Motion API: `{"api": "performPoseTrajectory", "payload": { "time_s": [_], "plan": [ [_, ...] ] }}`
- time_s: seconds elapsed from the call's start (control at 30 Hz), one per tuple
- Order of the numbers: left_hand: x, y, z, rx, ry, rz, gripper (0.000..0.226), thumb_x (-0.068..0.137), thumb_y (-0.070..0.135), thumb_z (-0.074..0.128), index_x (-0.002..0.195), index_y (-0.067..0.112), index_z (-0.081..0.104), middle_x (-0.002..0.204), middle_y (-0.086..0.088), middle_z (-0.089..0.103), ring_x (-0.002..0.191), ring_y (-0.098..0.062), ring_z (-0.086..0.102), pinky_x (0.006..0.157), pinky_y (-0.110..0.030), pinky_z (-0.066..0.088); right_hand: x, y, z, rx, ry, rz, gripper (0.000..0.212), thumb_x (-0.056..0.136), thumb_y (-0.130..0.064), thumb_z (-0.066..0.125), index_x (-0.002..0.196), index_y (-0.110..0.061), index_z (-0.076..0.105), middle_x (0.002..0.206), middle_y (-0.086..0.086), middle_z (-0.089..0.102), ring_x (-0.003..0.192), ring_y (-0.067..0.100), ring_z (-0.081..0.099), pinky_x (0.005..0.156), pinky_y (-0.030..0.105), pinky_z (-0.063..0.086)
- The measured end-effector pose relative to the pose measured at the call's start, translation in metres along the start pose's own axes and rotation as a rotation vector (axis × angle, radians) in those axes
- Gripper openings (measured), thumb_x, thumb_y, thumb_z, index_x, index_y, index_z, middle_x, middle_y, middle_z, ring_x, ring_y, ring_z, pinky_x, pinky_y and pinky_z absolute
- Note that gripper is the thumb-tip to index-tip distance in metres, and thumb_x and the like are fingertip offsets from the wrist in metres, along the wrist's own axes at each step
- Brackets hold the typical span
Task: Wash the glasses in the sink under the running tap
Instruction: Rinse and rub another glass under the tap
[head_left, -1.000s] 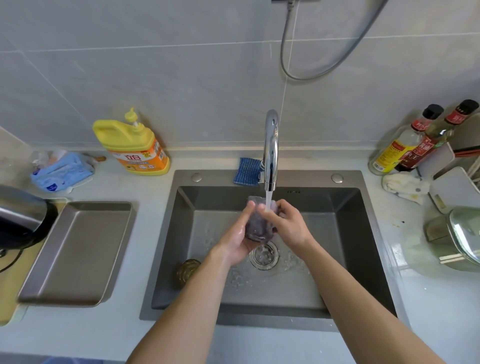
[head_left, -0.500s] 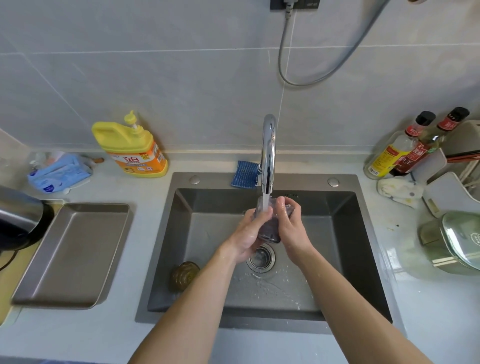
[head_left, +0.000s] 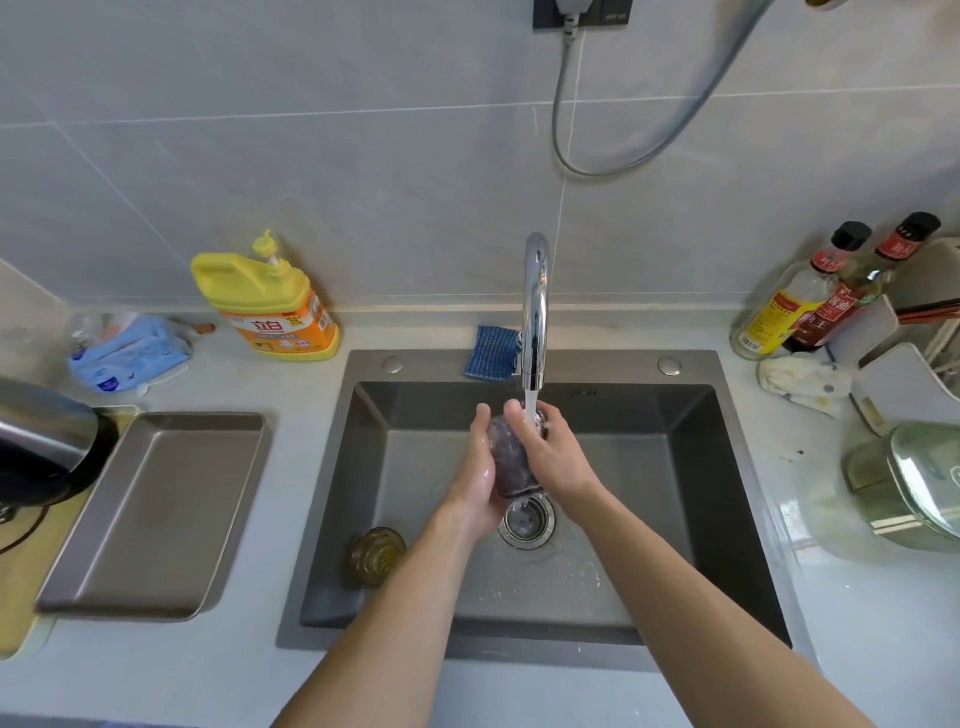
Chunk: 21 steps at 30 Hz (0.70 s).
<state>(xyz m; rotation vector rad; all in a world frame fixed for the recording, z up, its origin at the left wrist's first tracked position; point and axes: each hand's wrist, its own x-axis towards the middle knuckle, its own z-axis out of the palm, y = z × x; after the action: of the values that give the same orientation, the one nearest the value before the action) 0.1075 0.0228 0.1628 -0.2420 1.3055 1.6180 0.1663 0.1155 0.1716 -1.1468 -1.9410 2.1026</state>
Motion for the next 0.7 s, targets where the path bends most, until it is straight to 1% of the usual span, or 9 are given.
{"api": "performPoseTrajectory", "payload": {
  "time_s": [0.07,0.13,0.2,0.23,0.33,0.4,0.47,0.53,0.7],
  "plan": [
    [0.0,-0.001,-0.002,0.066,0.011,0.045,0.078,0.086,0.073,0.056,0.138,0.015,0.062,0.127,-0.011,0.074,0.117,-0.022,0.072,0.091,-0.036,0.061,0.004,-0.002,0.006,-0.131,0.049,-0.016,0.073,0.09,-0.081,0.046,0.133,-0.022,0.051,0.115,0.001,0.069,0.105,0.02,0.07,0.097,0.048,0.057],
    [0.002,-0.003,-0.007,0.128,-0.009,0.106,0.074,0.082,0.053,0.07,0.14,0.008,0.058,0.122,-0.012,0.076,0.109,-0.021,0.075,0.078,-0.029,0.062,0.003,-0.006,0.009,-0.22,0.118,-0.07,0.048,0.107,-0.058,0.033,0.129,-0.02,0.052,0.109,-0.001,0.067,0.101,0.021,0.067,0.09,0.041,0.053],
    [0.006,-0.004,-0.012,0.121,-0.055,0.13,0.056,0.084,0.033,0.076,0.13,0.005,0.062,0.109,-0.011,0.078,0.095,-0.02,0.078,0.071,-0.028,0.061,-0.002,-0.009,0.009,-0.172,0.146,-0.095,0.043,0.111,-0.044,0.024,0.124,-0.019,0.056,0.105,-0.002,0.064,0.094,0.015,0.063,0.083,0.034,0.05],
    [0.007,-0.004,-0.013,0.124,-0.062,0.15,0.052,0.084,0.024,0.081,0.129,0.007,0.061,0.108,-0.012,0.078,0.094,-0.022,0.078,0.07,-0.03,0.061,-0.002,-0.009,0.009,-0.091,0.152,-0.073,0.044,0.108,-0.043,0.024,0.121,-0.021,0.06,0.106,-0.002,0.066,0.096,0.014,0.064,0.085,0.035,0.054],
    [0.01,0.001,-0.014,0.233,-0.075,0.219,0.078,0.066,0.011,0.093,0.135,0.008,0.055,0.119,-0.017,0.074,0.109,-0.032,0.073,0.084,-0.039,0.061,0.005,-0.011,0.005,0.183,0.184,0.132,0.044,0.099,-0.039,0.034,0.113,-0.021,0.072,0.111,0.007,0.075,0.104,0.026,0.07,0.095,0.048,0.058],
    [0.008,0.004,-0.013,0.346,-0.052,0.266,0.085,0.056,0.007,0.091,0.132,0.014,0.054,0.116,-0.012,0.075,0.11,-0.028,0.073,0.09,-0.04,0.06,0.009,-0.015,0.0,0.339,0.166,0.289,0.042,0.099,-0.031,0.039,0.104,-0.013,0.076,0.105,0.015,0.078,0.096,0.031,0.072,0.082,0.043,0.059],
    [0.009,0.005,-0.016,0.446,-0.04,0.324,0.09,0.049,0.006,0.091,0.129,0.022,0.052,0.117,-0.008,0.074,0.111,-0.024,0.072,0.095,-0.04,0.059,0.013,-0.02,-0.002,0.318,0.144,0.284,0.042,0.1,-0.024,0.039,0.093,-0.014,0.079,0.099,0.015,0.079,0.087,0.028,0.072,0.077,0.037,0.056],
    [0.011,0.006,-0.02,0.507,-0.036,0.358,0.094,0.045,0.01,0.091,0.128,0.025,0.05,0.119,-0.007,0.072,0.113,-0.023,0.071,0.098,-0.04,0.058,0.016,-0.026,-0.004,0.131,0.158,0.17,0.042,0.102,-0.021,0.042,0.083,-0.023,0.08,0.092,0.004,0.079,0.089,0.022,0.071,0.079,0.033,0.054],
    [0.004,0.011,-0.026,0.544,0.011,0.309,0.094,0.046,0.011,0.092,0.128,0.025,0.048,0.118,-0.003,0.071,0.112,-0.02,0.068,0.102,-0.037,0.054,0.03,-0.03,-0.011,-0.129,0.025,0.008,0.036,0.11,-0.028,0.036,0.13,-0.024,0.066,0.108,-0.006,0.061,0.102,0.014,0.056,0.094,0.031,0.042]
  ]
}}
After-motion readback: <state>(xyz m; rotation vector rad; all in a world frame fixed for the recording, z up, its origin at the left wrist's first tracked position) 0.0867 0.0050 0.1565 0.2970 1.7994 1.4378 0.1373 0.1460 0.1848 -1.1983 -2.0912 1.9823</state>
